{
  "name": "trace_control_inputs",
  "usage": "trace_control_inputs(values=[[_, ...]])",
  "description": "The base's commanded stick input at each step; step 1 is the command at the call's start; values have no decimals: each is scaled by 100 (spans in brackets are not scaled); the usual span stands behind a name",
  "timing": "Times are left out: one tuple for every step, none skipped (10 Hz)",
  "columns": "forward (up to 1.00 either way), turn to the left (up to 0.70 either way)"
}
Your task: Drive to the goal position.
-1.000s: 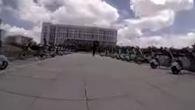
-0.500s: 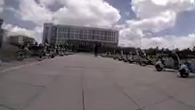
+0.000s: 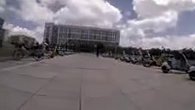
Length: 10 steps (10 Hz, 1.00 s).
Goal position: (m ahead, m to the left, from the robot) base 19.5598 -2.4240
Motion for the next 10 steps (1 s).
trace_control_inputs(values=[[70,0],[70,0],[70,0],[70,0],[70,0],[70,0],[70,7],[70,22],[70,11],[70,2]])
